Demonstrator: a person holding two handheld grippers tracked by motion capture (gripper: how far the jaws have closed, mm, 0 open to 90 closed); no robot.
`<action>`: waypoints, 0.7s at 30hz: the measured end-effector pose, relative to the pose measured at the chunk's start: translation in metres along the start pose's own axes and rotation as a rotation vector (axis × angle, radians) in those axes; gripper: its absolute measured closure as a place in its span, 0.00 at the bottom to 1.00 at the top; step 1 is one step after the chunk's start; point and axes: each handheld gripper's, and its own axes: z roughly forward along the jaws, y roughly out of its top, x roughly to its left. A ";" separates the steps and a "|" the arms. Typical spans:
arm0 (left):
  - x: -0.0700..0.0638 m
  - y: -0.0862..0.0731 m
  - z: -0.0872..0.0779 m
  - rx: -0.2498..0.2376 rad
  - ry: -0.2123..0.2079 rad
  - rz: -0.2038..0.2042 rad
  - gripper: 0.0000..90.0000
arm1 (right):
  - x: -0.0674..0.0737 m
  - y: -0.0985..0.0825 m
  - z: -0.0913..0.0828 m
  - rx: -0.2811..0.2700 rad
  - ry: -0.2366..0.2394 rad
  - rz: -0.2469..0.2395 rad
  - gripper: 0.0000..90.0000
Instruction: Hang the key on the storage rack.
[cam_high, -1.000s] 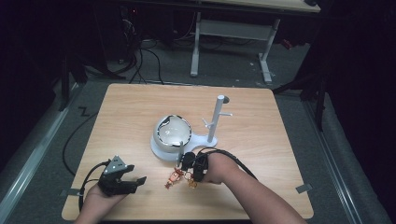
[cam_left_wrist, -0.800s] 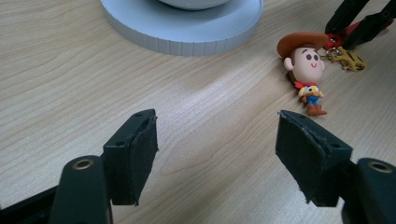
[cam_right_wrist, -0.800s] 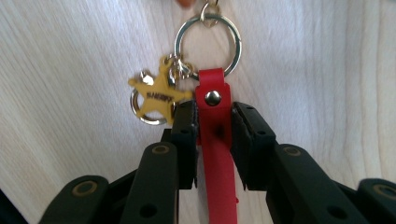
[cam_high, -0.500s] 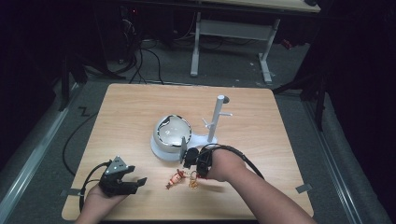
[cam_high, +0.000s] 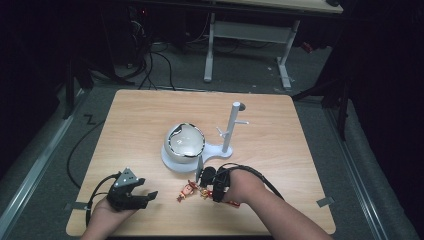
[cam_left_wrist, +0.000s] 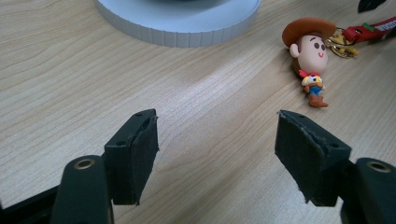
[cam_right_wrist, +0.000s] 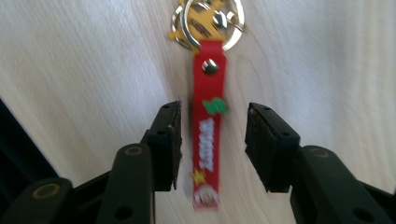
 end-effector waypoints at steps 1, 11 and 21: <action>0.000 0.000 0.000 0.000 0.000 0.001 0.34 | 0.000 0.002 0.003 -0.002 0.003 0.002 0.58; -0.001 0.000 -0.001 0.000 -0.001 0.006 0.34 | 0.002 0.010 0.010 0.002 0.001 0.000 0.80; 0.000 0.000 0.000 0.002 -0.002 0.005 0.34 | -0.001 -0.002 -0.055 0.008 -0.028 0.012 0.81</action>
